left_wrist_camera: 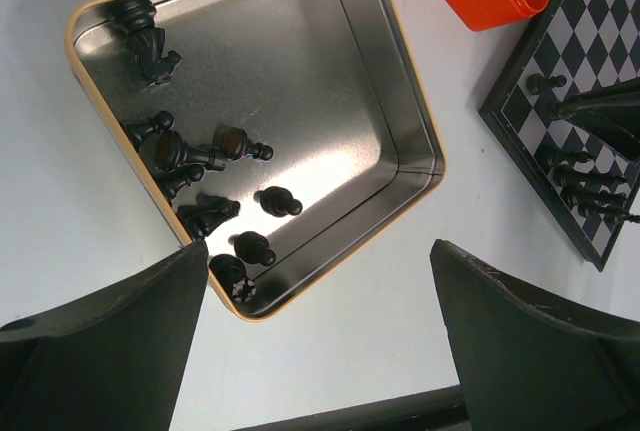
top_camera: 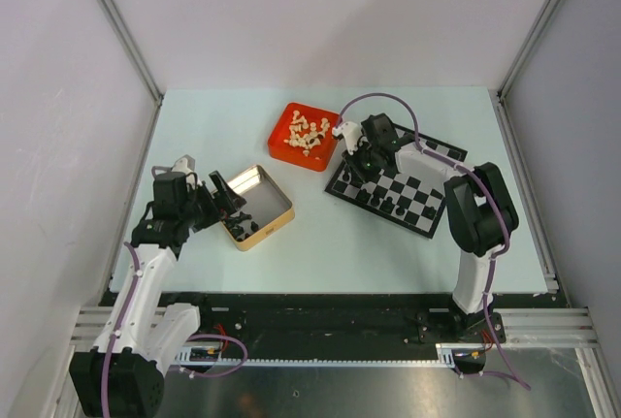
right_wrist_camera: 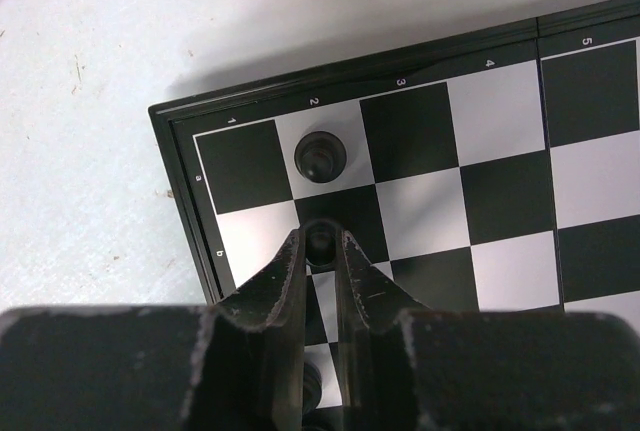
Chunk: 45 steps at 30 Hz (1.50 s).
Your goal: Set up the chess pieces on the board
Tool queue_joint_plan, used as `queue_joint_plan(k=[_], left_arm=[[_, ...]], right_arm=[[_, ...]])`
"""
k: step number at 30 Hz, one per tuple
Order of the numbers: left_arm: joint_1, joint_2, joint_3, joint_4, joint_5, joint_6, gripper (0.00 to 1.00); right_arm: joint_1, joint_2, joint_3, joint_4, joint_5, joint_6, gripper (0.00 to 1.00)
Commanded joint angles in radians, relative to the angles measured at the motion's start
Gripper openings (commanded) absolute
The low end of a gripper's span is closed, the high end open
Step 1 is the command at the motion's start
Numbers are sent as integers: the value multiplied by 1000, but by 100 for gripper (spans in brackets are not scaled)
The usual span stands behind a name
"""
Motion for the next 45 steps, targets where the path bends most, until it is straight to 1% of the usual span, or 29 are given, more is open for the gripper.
queue_joint_plan(k=[1,18,20,25,29,32,45], left_arm=[[8,3,2,30,15,0,96],[8,9,3,31,20,-3,96],[8,7,2,31,20,-3,96],[8,4,-1,33,21,-3,96],[8,-2,-9,33,21,-3,96],[8,-7,-14,33,23,-5,96],[8,-10,-17,33,23,-5,96]], right_arm=[[-3,8,9,29,14,2,17],[-3,24,9,26,30,0,20],[-1,24,9,24,30,0,22],[2,18,9,21,28,2,30],[3,8,9,23,27,2,32],[5,0,9,24,27,3,32],[5,1,10,38,34,5,23]])
